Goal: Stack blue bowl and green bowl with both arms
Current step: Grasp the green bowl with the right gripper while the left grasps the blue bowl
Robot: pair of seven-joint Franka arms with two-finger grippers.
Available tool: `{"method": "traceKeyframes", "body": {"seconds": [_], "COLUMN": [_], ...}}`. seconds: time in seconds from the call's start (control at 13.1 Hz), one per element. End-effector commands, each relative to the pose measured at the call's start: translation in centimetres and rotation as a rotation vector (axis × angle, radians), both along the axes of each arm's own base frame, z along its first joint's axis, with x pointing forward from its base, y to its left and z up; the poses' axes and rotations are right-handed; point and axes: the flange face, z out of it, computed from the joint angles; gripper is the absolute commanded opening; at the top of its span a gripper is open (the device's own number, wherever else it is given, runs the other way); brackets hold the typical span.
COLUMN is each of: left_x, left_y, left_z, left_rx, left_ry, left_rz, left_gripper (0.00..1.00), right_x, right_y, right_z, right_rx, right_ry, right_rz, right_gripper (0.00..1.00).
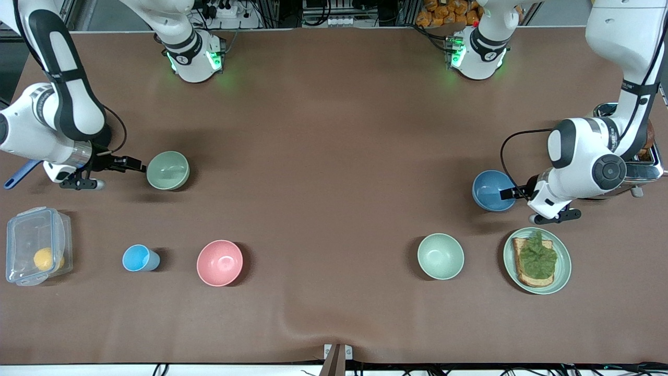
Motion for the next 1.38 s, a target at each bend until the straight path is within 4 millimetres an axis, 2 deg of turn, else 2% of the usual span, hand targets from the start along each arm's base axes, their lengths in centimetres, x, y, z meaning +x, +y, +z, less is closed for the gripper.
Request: {"method": "traceKeyframes", "body": {"seconds": [0.0, 0.08, 0.23, 0.31, 0.46, 0.61, 0.92, 1.07, 1.15, 1.3], "left_x": [0.2, 0.1, 0.0, -0.1, 0.0, -0.1, -0.1, -0.1, 0.0, 0.0], "left_y": [0.1, 0.0, 0.2, 0.1, 0.1, 0.0, 0.0, 0.0, 0.1, 0.1], "left_z": [-0.4, -0.6, -1.1, -1.6, -1.6, -1.7, -1.8, -1.8, -1.7, -1.7], "left_rx": [0.010, 0.009, 0.007, 0.005, 0.005, 0.005, 0.005, 0.004, 0.005, 0.005], "left_ry": [-0.006, -0.002, 0.006, 0.015, 0.015, 0.017, 0.018, 0.018, 0.017, 0.017], "left_rz": [-0.027, -0.028, -0.024, -0.026, -0.026, -0.027, -0.024, -0.025, -0.024, -0.024], "left_gripper": [1.00, 1.00, 0.91, 0.85, 0.81, 0.74, 0.60, 0.50, 0.45, 0.28], "right_x": [-1.1, -1.3, -1.7, -1.8, -1.9, -1.8, -1.6, -1.2, -1.0, -0.5], "right_y": [0.8, 1.2, 2.3, 2.4, 2.5, 2.8, 3.0, 4.2, 4.9, 6.1], "right_z": [-2.8, -3.4, -3.9, -4.1, -4.2, -4.2, -3.4, -2.2, -1.7, -0.5], "right_rx": [0.019, 0.033, 0.036, 0.035, 0.036, 0.038, 0.054, 0.060, 0.062, 0.069], "right_ry": [0.001, 0.011, 0.002, 0.004, 0.005, 0.009, 0.017, 0.020, 0.032, 0.073], "right_rz": [-0.041, -0.055, -0.059, -0.058, -0.057, -0.047, -0.027, -0.016, -0.025, -0.074], "right_gripper": [0.78, 0.75, 0.73, 0.55, 0.22, 0.00, 0.00, 0.00, 0.00, 0.00]}}
